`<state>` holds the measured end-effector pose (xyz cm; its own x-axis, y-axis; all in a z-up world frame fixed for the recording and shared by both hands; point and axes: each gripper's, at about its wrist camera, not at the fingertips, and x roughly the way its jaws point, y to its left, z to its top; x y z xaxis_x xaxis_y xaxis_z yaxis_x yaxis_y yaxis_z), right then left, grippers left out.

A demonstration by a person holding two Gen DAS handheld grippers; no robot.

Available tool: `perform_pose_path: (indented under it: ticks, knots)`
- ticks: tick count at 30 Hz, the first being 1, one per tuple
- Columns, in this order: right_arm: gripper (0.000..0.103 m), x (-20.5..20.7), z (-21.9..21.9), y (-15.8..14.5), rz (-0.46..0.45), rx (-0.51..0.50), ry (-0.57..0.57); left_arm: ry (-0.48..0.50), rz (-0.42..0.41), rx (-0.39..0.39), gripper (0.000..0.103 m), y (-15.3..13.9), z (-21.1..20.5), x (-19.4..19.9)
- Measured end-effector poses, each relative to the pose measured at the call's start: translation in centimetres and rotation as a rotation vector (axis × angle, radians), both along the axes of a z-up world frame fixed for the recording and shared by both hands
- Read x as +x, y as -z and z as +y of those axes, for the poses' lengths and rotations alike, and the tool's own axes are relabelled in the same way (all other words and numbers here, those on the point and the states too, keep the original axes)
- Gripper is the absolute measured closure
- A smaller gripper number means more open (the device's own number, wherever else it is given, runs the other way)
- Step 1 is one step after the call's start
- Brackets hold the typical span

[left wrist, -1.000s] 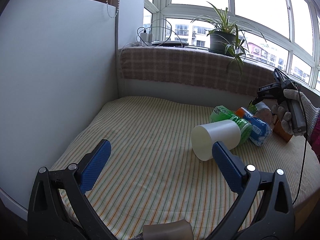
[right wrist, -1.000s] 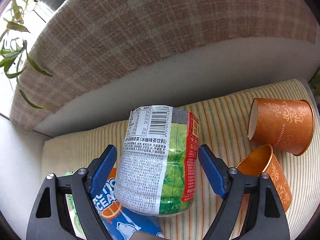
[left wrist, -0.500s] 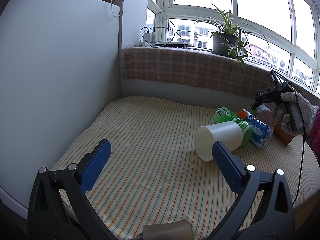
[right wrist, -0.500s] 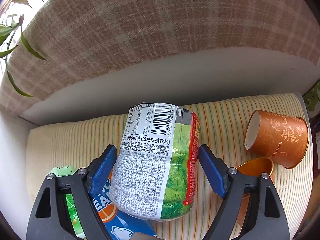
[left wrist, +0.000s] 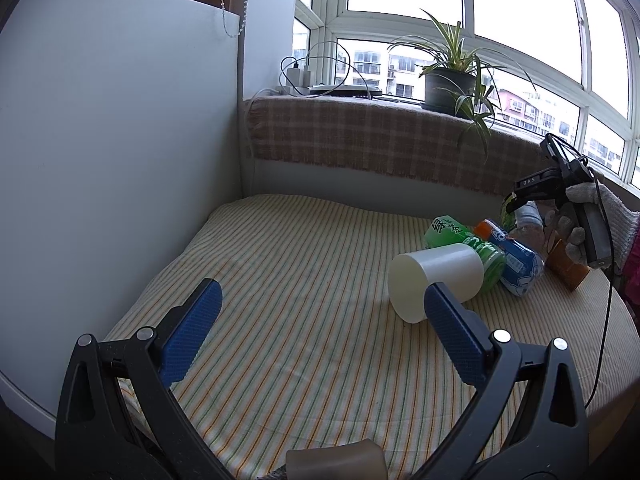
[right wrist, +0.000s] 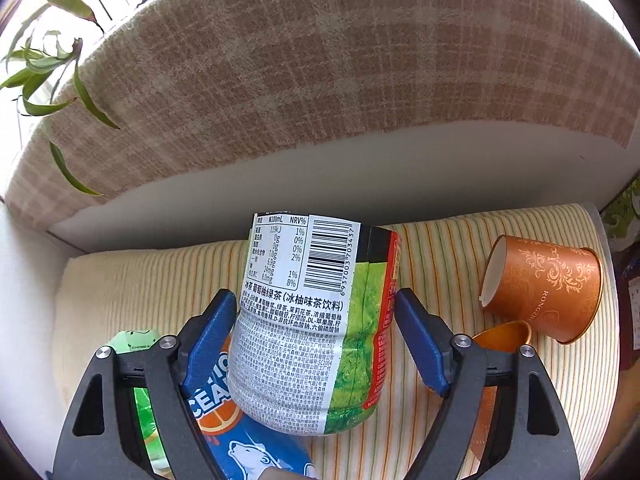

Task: Flip cup upright
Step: 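Close the right gripper on the green-and-white paper cup's body, then lift the paper cup with the right gripper and rotate it upright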

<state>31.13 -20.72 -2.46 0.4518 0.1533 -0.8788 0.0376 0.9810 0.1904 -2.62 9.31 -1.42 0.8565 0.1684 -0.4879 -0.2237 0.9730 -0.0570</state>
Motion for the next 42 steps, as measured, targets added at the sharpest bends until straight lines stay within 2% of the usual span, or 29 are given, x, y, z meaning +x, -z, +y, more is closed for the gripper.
perform_pose_path:
  ticks: [9, 14, 20, 24, 28, 33, 42]
  knots:
    - [0.023, -2.8, -0.7, -4.5, -0.143, 0.004, -0.041, 0.012, -0.009, 0.001, 0.0, -0.5, -0.5, -0.1]
    - [0.023, -7.3, -2.1, -6.4, -0.203, 0.084, -0.074, 0.043, -0.013, -0.001, 0.0, -0.5, -1.3, 0.2]
    - [0.023, -13.1, -2.4, -7.0, -0.209, 0.114, -0.189, 0.103, -0.005, -0.006, 0.0, -0.4, -2.9, 0.7]
    - [0.023, -16.5, -1.1, -6.0, -0.17, 0.135, -0.267, 0.163, 0.026, -0.037, 0.0, -0.1, -3.8, 1.3]
    - [0.022, -18.2, -0.2, -3.2, -0.097, 0.161, -0.315, 0.179, 0.052, -0.069, 0.0, 0.3, -4.2, 1.7]
    - [0.022, -19.4, 0.3, 0.6, 0.02, 0.211, -0.335, 0.222, 0.099, -0.137, 0.0, 0.9, -4.7, 2.2]
    - [0.02, -18.8, 1.3, 3.4, 0.067, 0.245, -0.33, 0.288, 0.163, -0.252, 0.001, 1.6, -5.4, 2.9]
